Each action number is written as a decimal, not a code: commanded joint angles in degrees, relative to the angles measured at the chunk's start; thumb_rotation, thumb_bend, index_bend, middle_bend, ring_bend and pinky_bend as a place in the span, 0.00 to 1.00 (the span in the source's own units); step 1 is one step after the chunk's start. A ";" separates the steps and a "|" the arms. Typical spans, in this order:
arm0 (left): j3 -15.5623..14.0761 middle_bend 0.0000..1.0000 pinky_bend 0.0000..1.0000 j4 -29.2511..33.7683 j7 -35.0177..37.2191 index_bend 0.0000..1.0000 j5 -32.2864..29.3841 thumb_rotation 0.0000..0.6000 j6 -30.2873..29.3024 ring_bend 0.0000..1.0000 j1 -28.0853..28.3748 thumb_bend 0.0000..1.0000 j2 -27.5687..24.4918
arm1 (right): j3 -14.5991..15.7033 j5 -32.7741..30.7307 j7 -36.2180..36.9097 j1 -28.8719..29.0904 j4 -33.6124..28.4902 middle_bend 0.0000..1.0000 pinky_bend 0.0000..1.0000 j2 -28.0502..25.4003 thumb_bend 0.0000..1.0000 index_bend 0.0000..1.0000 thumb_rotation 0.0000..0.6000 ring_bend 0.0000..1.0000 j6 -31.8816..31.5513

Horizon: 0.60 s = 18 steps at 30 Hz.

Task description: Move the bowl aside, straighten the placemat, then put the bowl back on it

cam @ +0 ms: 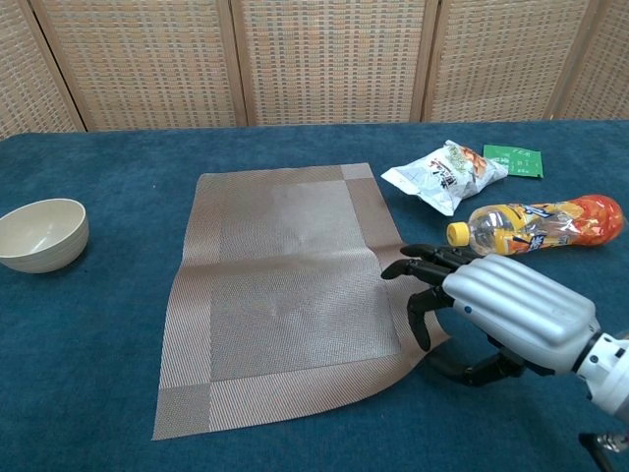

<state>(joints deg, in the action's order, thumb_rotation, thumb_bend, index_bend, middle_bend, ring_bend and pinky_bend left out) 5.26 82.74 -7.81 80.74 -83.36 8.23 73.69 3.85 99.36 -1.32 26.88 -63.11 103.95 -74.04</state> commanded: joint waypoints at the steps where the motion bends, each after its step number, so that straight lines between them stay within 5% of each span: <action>1: 0.04 0.00 0.00 0.00 0.05 0.10 0.00 1.00 -0.04 0.00 0.00 0.16 -0.02 | 0.05 -0.06 -0.09 -0.01 -0.26 0.23 0.16 -0.19 0.56 0.62 1.00 0.00 0.10; 18: -0.08 0.00 0.00 0.15 -0.06 0.10 0.38 1.00 -0.47 0.00 -0.12 0.16 -0.05 | 1.04 0.61 -1.71 -0.99 -2.43 0.23 0.17 -1.79 0.61 0.64 1.00 0.01 -1.01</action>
<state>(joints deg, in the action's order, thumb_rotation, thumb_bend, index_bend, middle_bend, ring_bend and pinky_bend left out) 5.18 82.89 -7.87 81.12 -83.83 8.11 73.64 4.80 99.82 -2.90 25.98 -65.35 102.33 -74.86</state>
